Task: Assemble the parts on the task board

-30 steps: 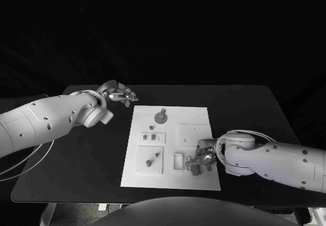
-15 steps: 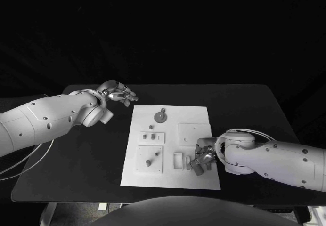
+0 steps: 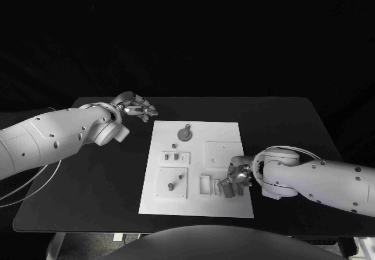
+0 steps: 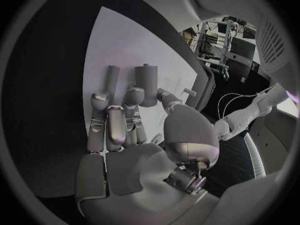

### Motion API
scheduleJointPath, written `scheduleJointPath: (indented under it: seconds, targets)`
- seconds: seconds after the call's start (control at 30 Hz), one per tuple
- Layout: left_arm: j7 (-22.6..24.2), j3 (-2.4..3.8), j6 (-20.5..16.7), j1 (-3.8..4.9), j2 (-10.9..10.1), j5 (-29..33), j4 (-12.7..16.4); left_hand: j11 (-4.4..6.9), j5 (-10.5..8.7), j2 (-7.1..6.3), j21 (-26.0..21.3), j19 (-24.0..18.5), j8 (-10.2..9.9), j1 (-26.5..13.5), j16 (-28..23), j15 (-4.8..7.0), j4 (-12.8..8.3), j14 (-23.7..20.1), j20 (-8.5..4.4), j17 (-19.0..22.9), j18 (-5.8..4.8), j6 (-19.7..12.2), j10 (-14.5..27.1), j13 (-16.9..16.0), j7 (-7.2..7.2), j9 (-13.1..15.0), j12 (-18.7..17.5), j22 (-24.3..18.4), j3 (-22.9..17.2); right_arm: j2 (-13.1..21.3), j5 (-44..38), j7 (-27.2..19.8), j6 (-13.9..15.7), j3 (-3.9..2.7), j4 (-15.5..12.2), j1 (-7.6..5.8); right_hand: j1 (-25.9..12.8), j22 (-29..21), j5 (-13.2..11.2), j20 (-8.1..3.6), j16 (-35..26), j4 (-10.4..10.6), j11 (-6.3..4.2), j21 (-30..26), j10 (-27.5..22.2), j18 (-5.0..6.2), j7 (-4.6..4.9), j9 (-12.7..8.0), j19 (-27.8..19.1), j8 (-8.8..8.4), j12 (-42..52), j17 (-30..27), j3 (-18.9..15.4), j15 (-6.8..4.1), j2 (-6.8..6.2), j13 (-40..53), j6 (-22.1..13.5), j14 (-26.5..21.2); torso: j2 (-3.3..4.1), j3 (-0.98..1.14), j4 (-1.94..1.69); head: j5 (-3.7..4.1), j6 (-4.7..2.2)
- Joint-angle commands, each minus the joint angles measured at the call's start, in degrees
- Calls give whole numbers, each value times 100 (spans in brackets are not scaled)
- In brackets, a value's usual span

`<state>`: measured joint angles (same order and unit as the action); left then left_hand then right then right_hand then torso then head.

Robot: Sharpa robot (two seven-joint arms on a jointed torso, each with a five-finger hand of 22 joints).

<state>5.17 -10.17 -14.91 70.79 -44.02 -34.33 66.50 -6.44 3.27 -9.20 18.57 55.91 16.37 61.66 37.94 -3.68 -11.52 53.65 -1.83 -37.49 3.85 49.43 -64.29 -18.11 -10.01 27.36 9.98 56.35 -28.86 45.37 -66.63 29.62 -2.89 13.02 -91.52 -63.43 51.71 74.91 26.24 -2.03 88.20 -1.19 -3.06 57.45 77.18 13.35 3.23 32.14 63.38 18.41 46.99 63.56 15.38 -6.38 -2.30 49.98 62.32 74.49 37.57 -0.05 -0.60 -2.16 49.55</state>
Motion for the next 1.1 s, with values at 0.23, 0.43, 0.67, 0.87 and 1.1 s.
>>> scheduleJointPath:
  seconds: [0.23,0.43,0.67,0.87,1.1]
  targets:
    - [-22,3,68,5,6,-38,6,-14,-5,-6,-25,28,25,-34,-26,0,44,39,-19,-10,47,31,-34,-9,-2,-6,-2,9,-7,15,1051,-1,-85,-16,-23,-295,-77,46,34,3,-24,-1501,-19,25,-16,165,-6,45,39,30,28,8,1544,19,24,-9,54,23,-1,-4,1,-8,-12]
    - [-38,3,82,5,13,-50,7,-14,-5,-8,-25,28,26,-34,-28,0,46,38,-19,-12,47,32,-33,-9,-2,-7,-4,10,-8,-163,1610,-18,-154,-23,63,-380,-128,46,28,4,-28,-1503,-18,23,-21,165,-6,49,36,23,34,1,1559,18,18,-13,53,15,0,-3,-5,-9,-10]
    - [-57,3,71,6,29,-54,12,-16,-5,-9,-26,27,27,-39,-30,-1,54,38,-18,-15,46,32,-30,-9,-2,-8,-7,12,-7,-444,1750,21,-153,-22,182,-382,-175,45,19,5,-34,-1491,-15,22,-31,165,-2,52,33,13,35,-11,1573,18,14,-17,49,1,1,-8,-3,-8,-12]
    - [-66,3,62,7,25,-60,13,-17,-5,-10,-27,27,29,-40,-32,-1,58,39,-18,-17,46,33,-28,-9,-1,-9,-9,14,-8,-627,1734,61,-99,-20,250,-382,-226,43,6,6,-40,-1474,-11,18,-42,165,2,55,32,3,34,-29,1584,17,10,-23,42,-15,2,-5,-5,-14,1]
    - [-76,3,63,7,25,-61,13,-18,-5,-10,-28,27,30,-40,-34,-1,62,39,-18,-20,47,33,-27,-9,-1,-10,-11,15,-9,-776,1651,80,-45,-11,328,-380,-298,40,-80,3,-58,-1450,-3,12,-67,165,10,59,25,-18,31,-83,1600,14,-33,-35,24,-57,2,-3,-3,-29,12]
